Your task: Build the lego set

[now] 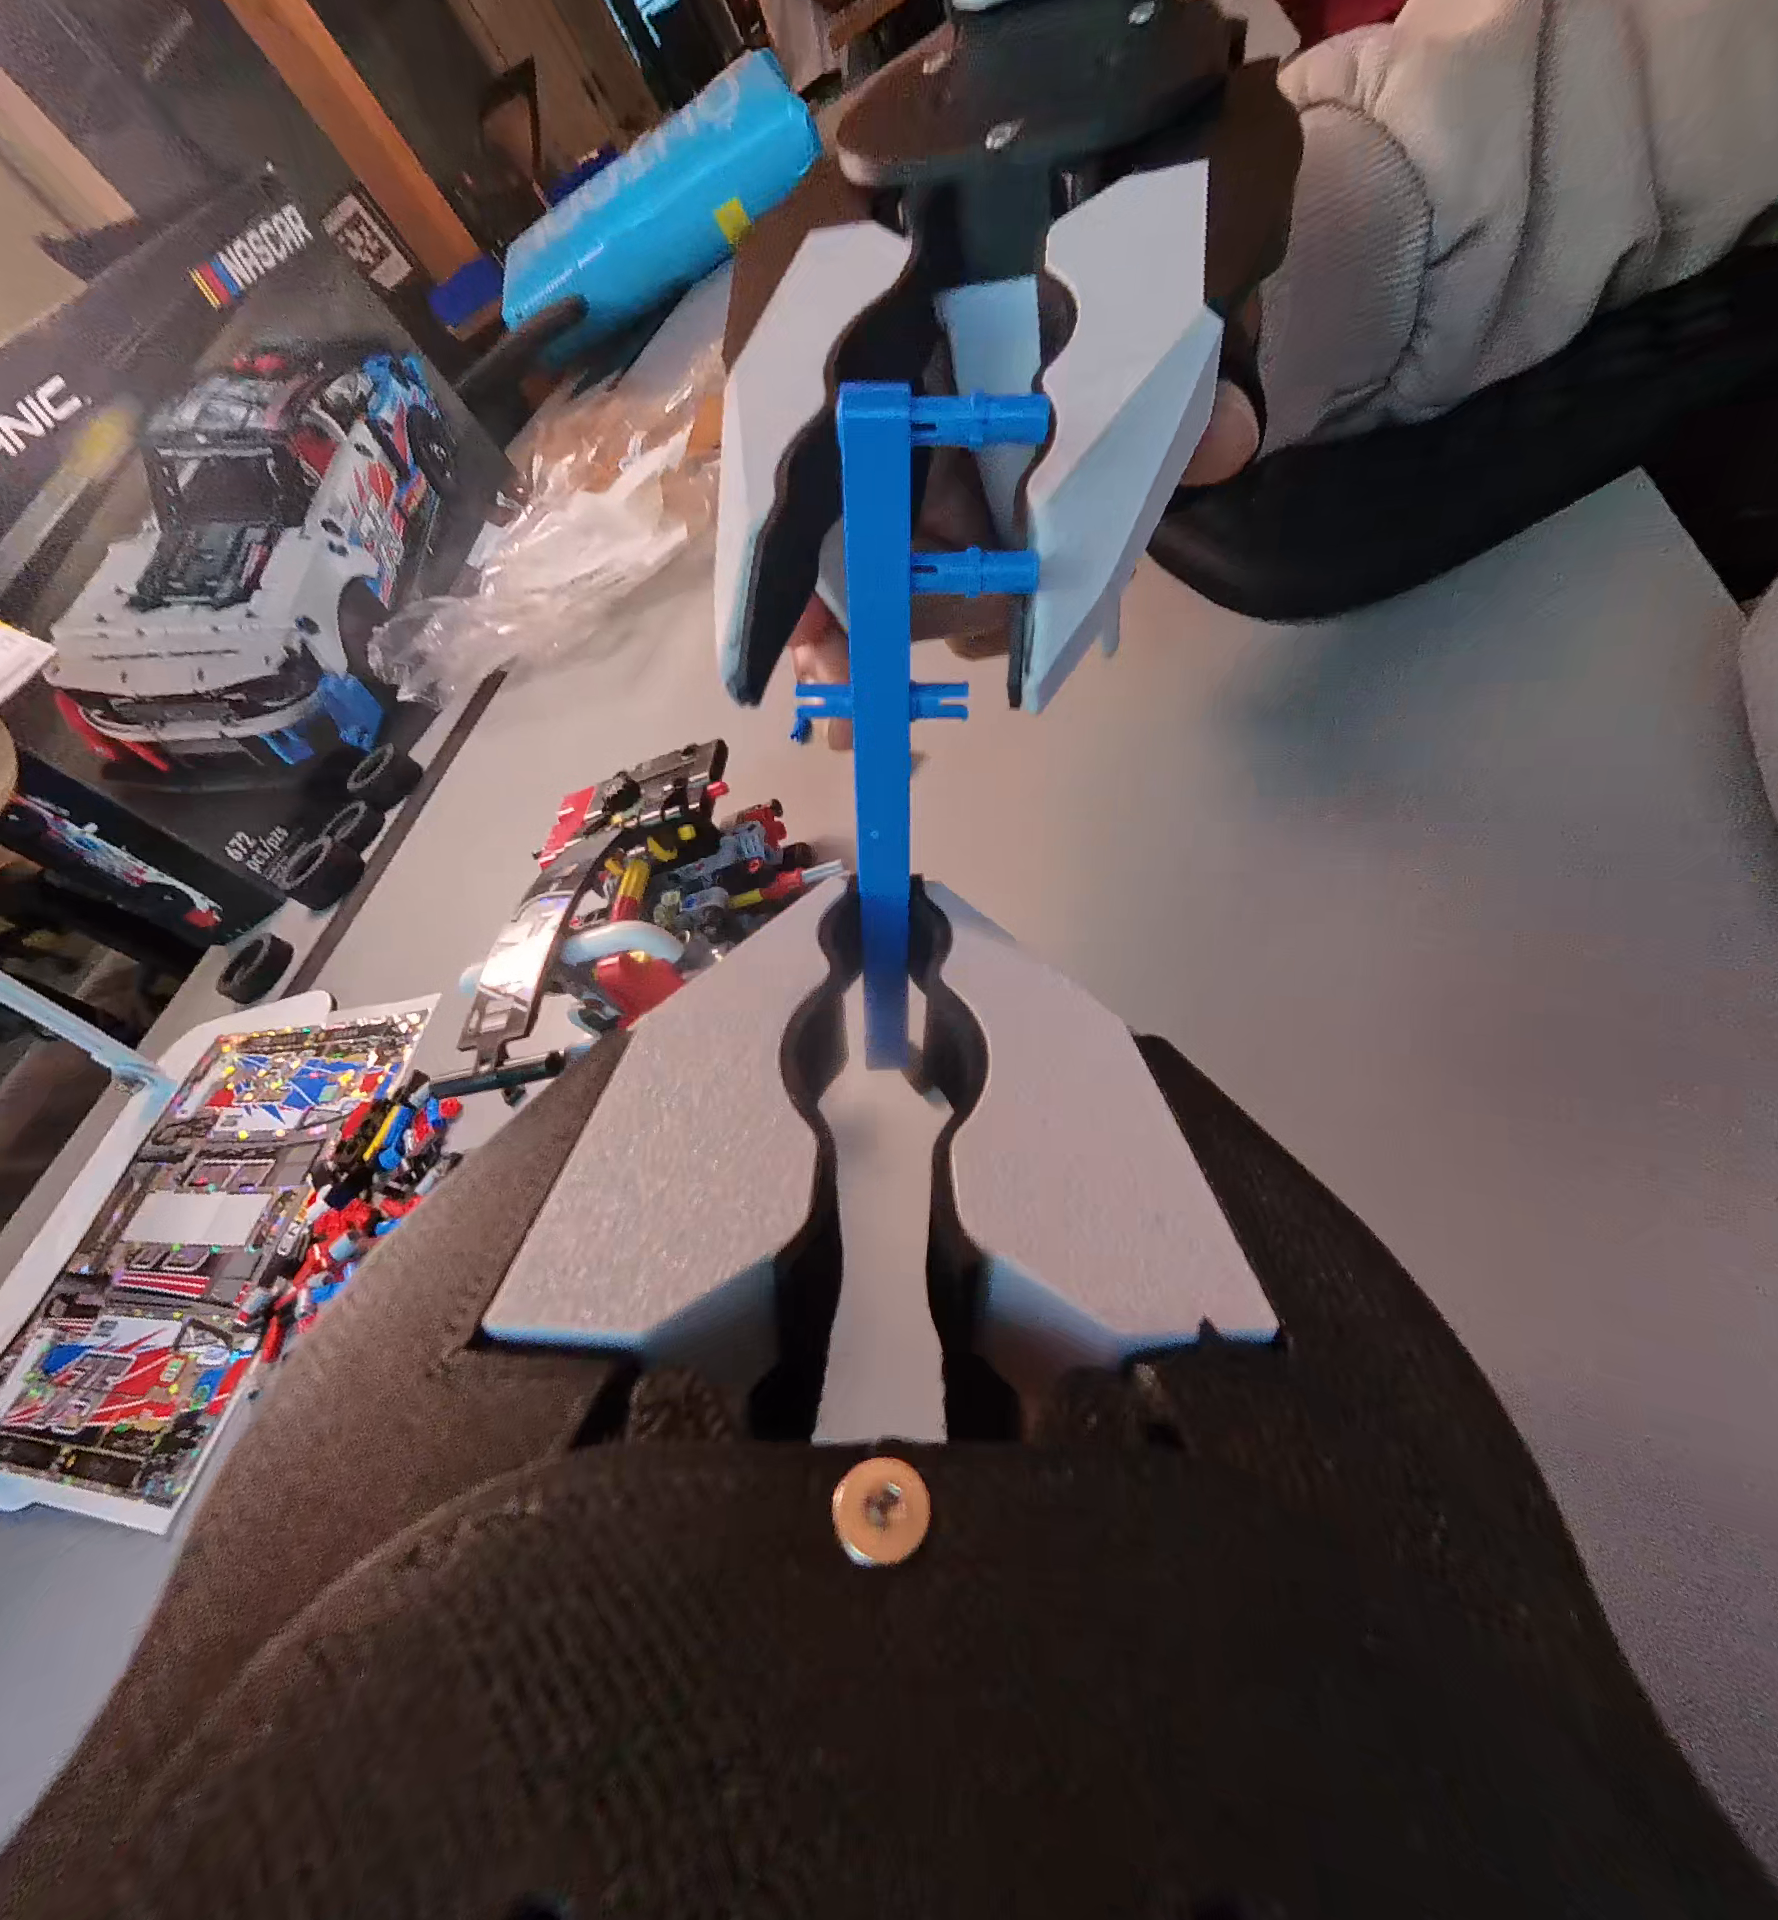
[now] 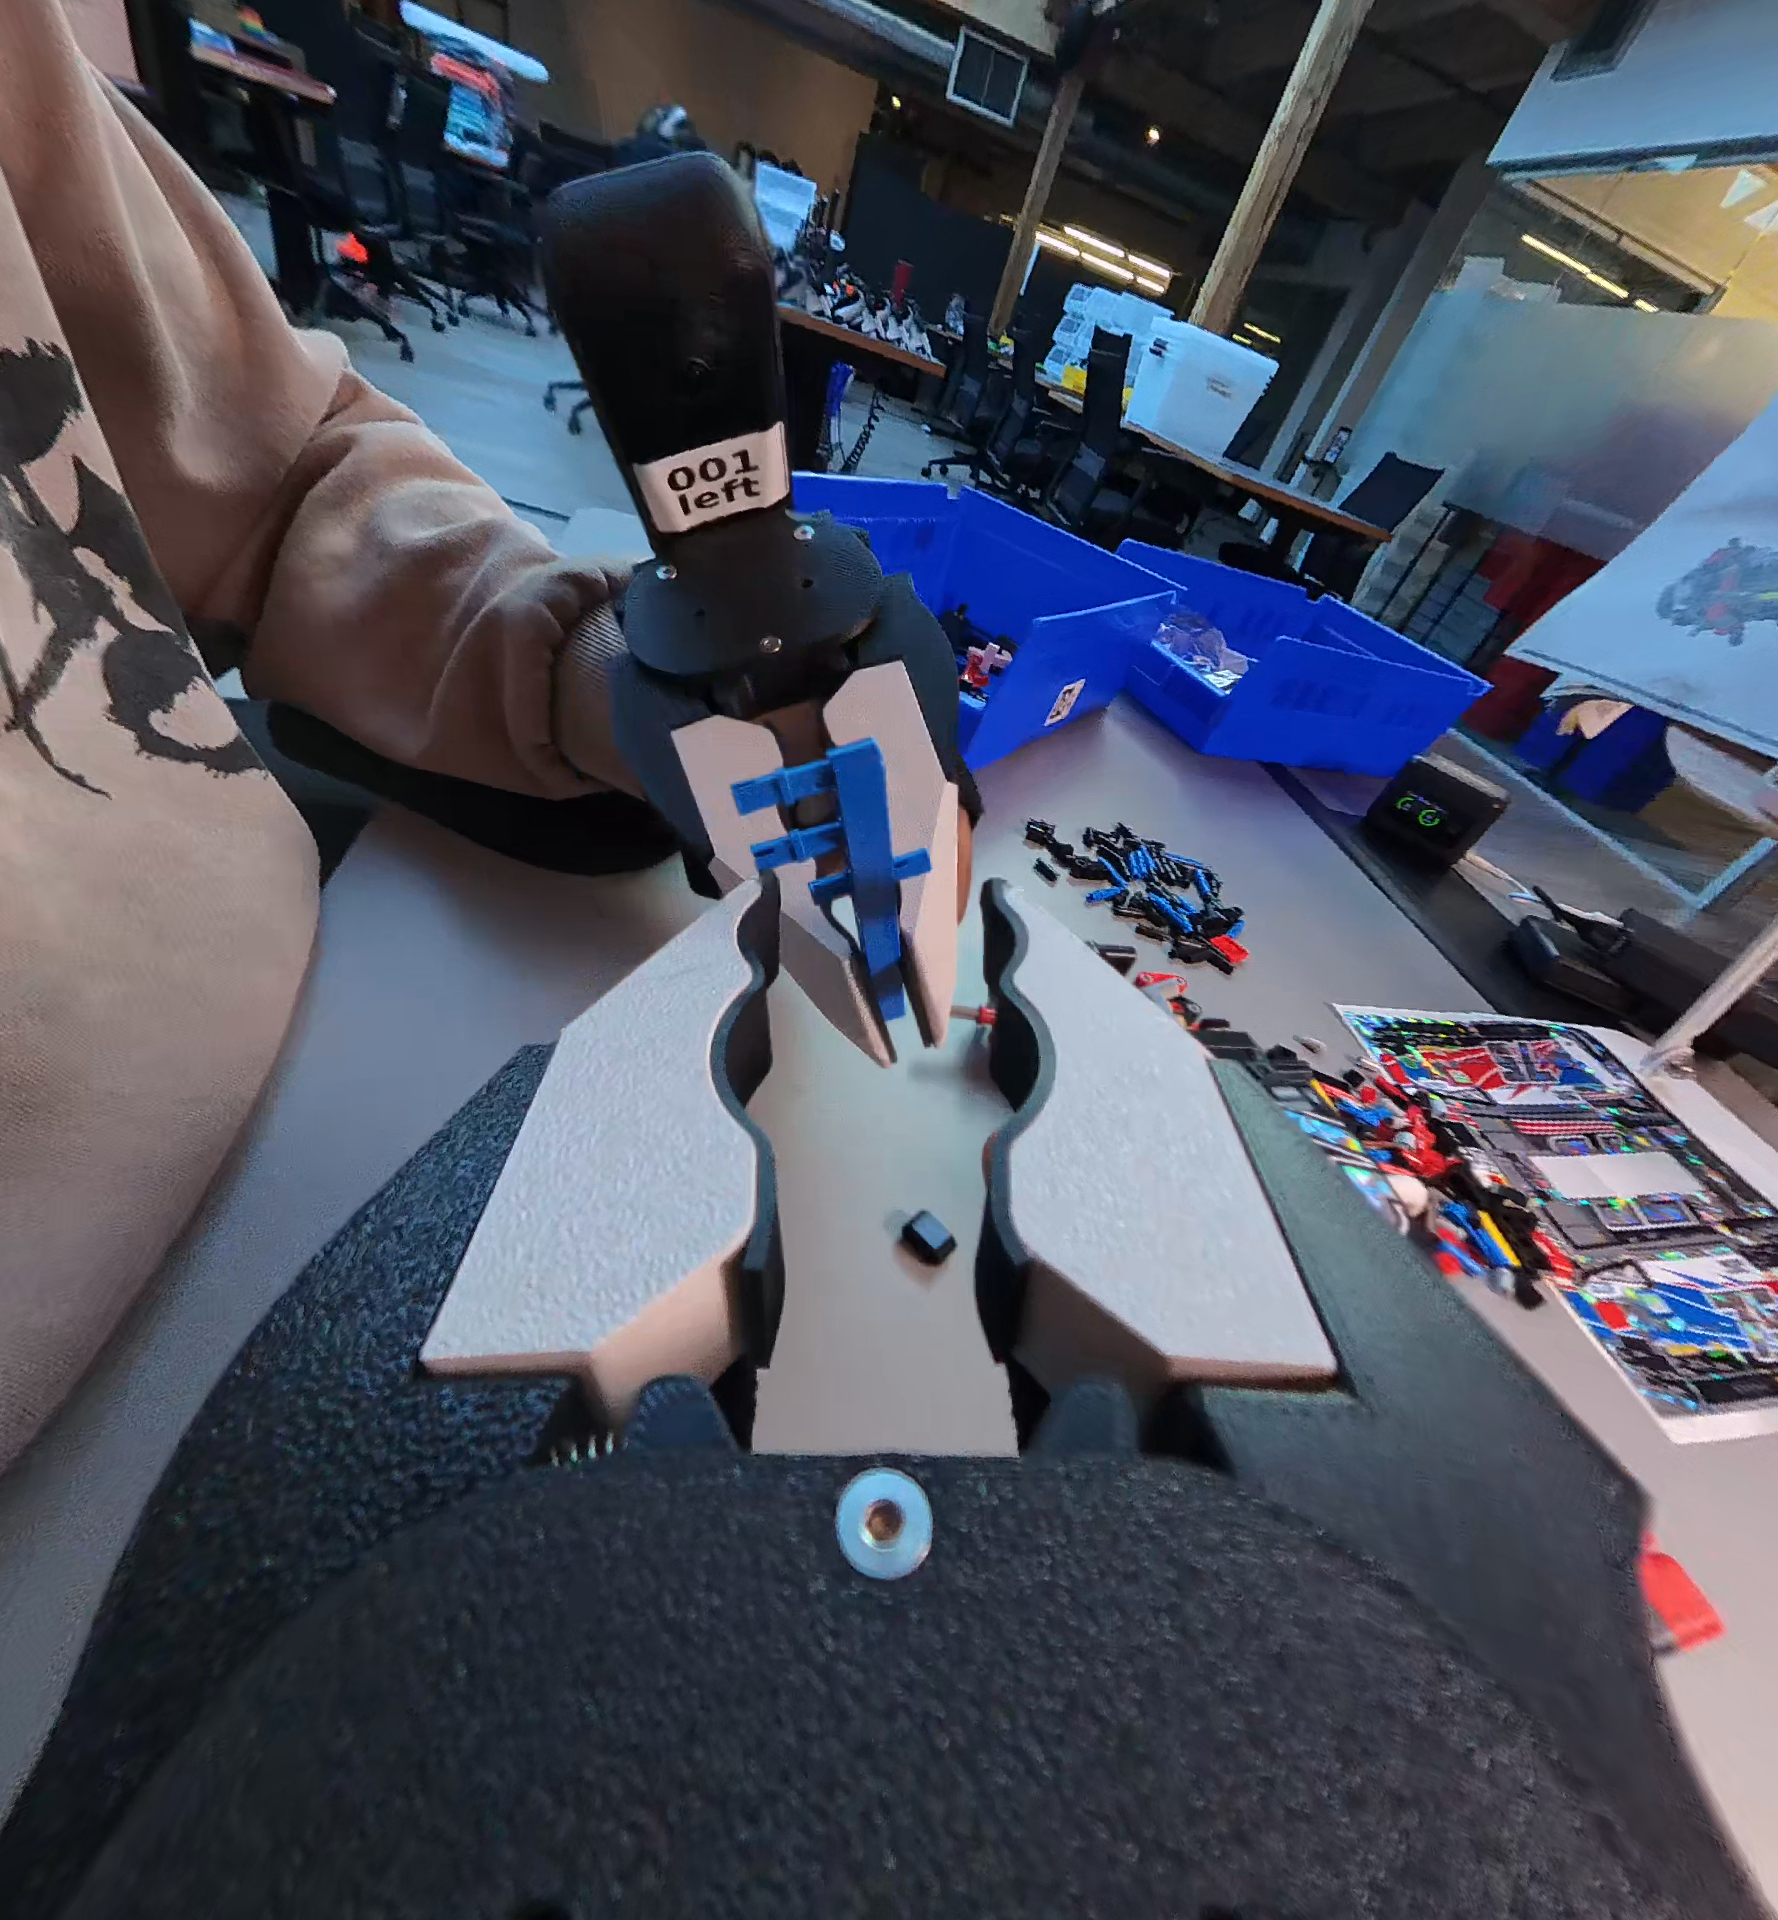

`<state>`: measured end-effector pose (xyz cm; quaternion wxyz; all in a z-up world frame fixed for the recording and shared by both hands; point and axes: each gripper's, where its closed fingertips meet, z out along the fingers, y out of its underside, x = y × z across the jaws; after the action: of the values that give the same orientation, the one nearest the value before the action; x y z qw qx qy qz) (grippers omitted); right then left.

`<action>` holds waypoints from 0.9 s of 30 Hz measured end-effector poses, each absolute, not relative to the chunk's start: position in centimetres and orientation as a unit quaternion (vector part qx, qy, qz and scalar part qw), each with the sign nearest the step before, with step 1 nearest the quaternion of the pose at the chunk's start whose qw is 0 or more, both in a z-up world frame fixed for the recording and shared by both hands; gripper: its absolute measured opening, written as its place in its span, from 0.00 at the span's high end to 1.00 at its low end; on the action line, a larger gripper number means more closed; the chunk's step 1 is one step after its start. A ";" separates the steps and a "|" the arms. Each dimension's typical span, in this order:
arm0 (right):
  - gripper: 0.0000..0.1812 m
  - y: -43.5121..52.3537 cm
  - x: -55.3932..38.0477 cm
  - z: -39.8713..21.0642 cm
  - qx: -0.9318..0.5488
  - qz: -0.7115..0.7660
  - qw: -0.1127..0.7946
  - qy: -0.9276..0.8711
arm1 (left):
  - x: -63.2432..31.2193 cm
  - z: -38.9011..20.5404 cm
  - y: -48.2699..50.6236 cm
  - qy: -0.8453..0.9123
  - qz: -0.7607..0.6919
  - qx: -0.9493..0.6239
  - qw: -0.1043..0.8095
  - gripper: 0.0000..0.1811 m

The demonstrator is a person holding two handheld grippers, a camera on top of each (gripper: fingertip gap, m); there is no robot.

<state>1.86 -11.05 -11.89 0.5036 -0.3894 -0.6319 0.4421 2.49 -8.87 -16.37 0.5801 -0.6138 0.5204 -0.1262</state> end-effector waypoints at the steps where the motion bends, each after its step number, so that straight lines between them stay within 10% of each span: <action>1: 0.80 -11.0 2.0 -12.0 -0.385 0.427 0.507 -0.642 | 2.5 -16.6 -8.9 0.519 -0.133 -0.619 0.574 0.97; 27: 0.87 -13.4 1.9 -11.0 -0.332 0.448 0.533 -0.636 | 3.2 -15.8 -9.4 0.529 -0.130 -0.588 0.598 0.97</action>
<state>1.92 -13.39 -11.04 0.5333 -0.3321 -0.6360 0.4481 3.16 -9.40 -15.76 0.5977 -0.5884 0.5288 -0.1301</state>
